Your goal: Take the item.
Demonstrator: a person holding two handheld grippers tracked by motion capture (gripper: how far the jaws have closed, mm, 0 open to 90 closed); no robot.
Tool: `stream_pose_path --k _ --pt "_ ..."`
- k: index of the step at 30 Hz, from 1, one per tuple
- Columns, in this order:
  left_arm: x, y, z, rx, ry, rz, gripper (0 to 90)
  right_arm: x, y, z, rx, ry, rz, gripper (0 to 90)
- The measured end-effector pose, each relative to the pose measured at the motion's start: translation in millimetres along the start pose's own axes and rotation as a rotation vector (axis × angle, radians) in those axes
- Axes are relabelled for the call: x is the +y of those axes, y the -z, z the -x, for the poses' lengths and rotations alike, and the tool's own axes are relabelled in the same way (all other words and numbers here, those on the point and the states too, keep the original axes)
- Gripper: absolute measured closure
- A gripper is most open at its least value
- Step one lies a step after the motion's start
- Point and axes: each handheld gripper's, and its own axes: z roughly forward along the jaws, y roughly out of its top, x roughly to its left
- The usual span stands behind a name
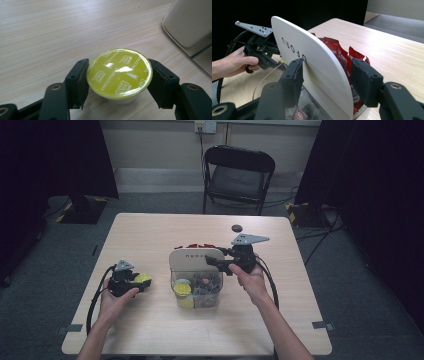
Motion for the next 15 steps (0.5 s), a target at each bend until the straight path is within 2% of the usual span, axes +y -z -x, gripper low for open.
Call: stream_pose_path --k 4,10,13,15 --pt "-0.8 -2.8 2.3 -0.002 -0.015 -0.003 38.4 0.2 1.1 0.6 -0.008 0.001 -0.001 43.7" --pt "-0.4 -3.4 1.1 -0.011 -0.001 -0.005 38.2 0.2 1.3 0.4 -0.006 0.001 0.001 43.6" --pt "-0.6 -2.5 -1.1 -0.040 0.031 -0.004 37.3 0.2 0.9 0.5 -0.007 0.001 0.000 43.5" --pt "-0.6 -2.1 -1.6 -0.036 0.031 -0.007 34.7 -0.1 0.1 0.6 -0.006 -0.001 -0.003 43.3"
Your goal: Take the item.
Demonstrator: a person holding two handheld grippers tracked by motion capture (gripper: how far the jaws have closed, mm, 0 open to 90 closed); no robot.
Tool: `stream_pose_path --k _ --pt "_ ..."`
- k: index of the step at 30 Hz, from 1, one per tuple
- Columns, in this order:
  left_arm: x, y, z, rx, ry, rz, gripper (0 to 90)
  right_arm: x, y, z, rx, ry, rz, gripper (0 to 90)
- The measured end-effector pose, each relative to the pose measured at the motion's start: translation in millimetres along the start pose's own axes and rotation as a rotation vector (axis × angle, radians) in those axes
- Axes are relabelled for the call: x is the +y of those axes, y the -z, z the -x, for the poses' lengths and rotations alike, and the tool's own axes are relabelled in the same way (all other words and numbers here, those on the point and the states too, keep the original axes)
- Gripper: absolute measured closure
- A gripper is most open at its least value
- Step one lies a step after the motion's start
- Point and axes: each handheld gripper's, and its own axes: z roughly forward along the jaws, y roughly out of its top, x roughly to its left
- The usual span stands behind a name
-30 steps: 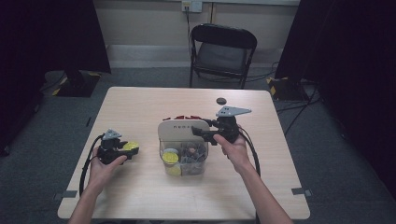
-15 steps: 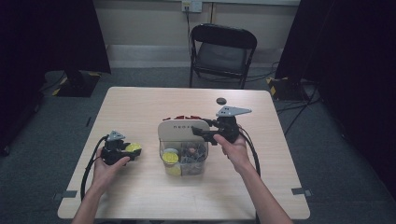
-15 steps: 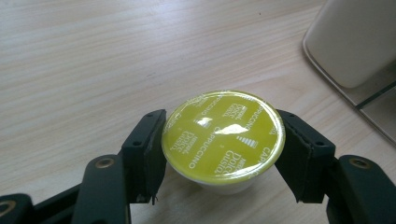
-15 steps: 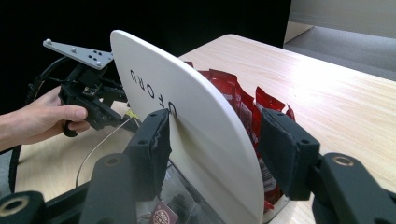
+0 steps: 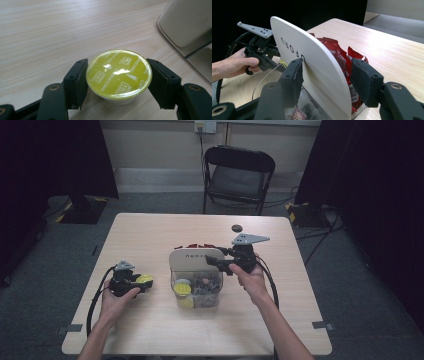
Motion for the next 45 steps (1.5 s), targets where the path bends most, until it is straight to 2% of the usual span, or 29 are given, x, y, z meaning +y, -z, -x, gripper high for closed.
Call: stream_pose_path --k 3,5,7,9,11,19,21,24,26,29,32,35,40,42,44,45 --pt "0.2 0.8 -1.3 -0.012 0.000 0.000 26.5 0.0 -1.2 -0.1 0.006 0.001 -0.001 43.3" --pt "0.6 0.9 -1.0 -0.007 0.021 0.005 15.3 0.3 -1.6 -0.2 0.003 0.001 -0.001 43.3" --pt "1.0 3.2 -1.7 0.004 0.024 0.015 17.2 0.6 -1.7 -0.2 0.002 0.002 -0.002 43.2" --pt "1.7 5.5 -1.2 -0.012 0.036 0.032 15.9 1.0 -1.5 -0.2 0.002 0.003 -0.002 43.2" --pt "2.2 9.3 0.3 -0.022 0.023 0.043 15.9 1.1 -1.6 -0.2 0.004 0.004 -0.002 43.2" --pt "1.9 25.4 5.3 -0.015 -0.014 0.048 16.1 3.1 -3.0 0.7 0.012 -0.001 0.002 42.7" --pt "1.7 30.3 5.5 -0.029 -0.007 0.063 16.1 4.3 -3.5 0.1 0.016 -0.001 0.004 42.9" --pt "0.2 35.7 5.7 -0.015 -0.019 0.051 16.1 5.7 -5.1 -1.7 0.027 0.007 0.002 42.9" --pt "-2.4 37.3 5.7 -0.005 -0.010 0.036 16.6 6.3 -6.0 -2.0 0.027 0.008 -0.001 43.0" --pt "-11.4 40.0 5.5 0.004 -0.003 0.034 18.4 7.2 -7.0 -1.7 0.036 0.005 -0.003 43.0" --pt "-22.1 41.1 3.7 0.011 -0.005 0.009 18.5 8.2 -6.8 -1.9 0.041 0.009 -0.001 43.0" --pt "-31.7 41.0 0.8 0.012 0.011 -0.006 18.5 8.5 -6.2 -2.1 0.044 0.009 -0.001 43.1" --pt "-44.5 39.3 -0.7 0.058 -0.010 -0.044 19.2 7.8 -4.6 -3.2 0.048 0.014 -0.003 43.1" --pt "-48.8 38.7 0.4 0.086 -0.043 -0.034 19.2 7.2 -3.9 -3.0 0.048 0.011 -0.002 43.1" --pt "-52.3 37.5 1.9 0.118 -0.104 -0.026 19.1 7.0 -3.1 -3.1 0.048 0.010 -0.004 43.4" --pt "-55.2 36.3 2.2 0.122 -0.102 -0.002 17.4 7.0 -2.8 -3.2 0.048 0.010 -0.002 43.5"
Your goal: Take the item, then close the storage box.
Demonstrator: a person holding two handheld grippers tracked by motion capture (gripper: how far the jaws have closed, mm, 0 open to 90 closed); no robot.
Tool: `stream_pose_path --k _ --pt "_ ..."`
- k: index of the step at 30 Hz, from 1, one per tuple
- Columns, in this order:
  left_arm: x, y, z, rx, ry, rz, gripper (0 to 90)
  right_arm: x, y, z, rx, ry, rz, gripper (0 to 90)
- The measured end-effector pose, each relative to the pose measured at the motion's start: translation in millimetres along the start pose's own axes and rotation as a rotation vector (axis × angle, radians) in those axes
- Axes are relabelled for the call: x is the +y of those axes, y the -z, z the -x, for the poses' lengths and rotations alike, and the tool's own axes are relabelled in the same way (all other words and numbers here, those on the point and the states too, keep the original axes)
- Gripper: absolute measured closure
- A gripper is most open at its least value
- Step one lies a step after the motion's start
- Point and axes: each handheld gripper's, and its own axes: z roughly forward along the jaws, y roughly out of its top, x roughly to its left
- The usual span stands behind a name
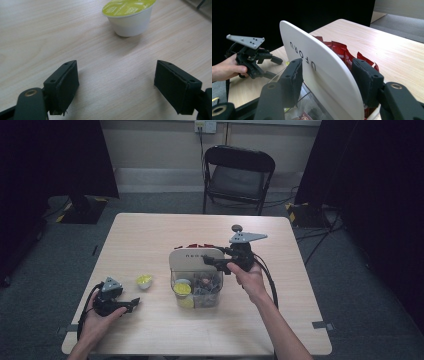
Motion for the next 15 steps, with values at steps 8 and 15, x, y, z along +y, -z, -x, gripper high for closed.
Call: stream_pose_path --k 8,15 --pt "-1.6 0.2 -0.6 0.011 0.010 0.011 14.9 0.1 0.6 -2.8 -0.002 -0.006 0.000 46.6" --pt "-1.6 0.2 -0.9 0.007 0.012 0.010 14.9 0.4 -0.2 -8.4 0.025 0.008 0.004 52.4"
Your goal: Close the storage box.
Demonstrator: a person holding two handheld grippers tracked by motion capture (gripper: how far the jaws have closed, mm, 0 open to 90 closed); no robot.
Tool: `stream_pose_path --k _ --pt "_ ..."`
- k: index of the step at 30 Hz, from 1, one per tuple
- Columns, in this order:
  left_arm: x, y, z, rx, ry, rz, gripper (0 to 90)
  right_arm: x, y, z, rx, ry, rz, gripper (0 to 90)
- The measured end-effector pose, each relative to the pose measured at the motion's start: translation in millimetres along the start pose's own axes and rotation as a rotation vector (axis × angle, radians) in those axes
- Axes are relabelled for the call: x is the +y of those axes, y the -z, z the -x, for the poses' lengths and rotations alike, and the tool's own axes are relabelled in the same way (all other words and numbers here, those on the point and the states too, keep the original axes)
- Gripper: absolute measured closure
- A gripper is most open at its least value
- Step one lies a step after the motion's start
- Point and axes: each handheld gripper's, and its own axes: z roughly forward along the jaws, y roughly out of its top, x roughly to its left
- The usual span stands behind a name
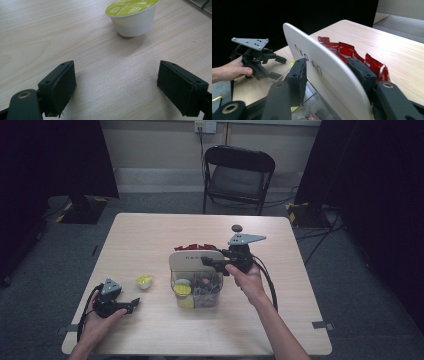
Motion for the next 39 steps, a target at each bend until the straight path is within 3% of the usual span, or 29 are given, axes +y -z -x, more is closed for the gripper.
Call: stream_pose_path --k 35,39 --pt "0.6 -0.4 -1.4 0.002 -0.004 -0.004 14.8 -13.0 5.6 -14.9 0.053 0.014 -0.015 51.7" --pt "1.1 -1.6 -1.8 0.003 0.010 0.002 14.8 -14.6 5.3 -15.4 0.059 0.011 -0.018 51.3"
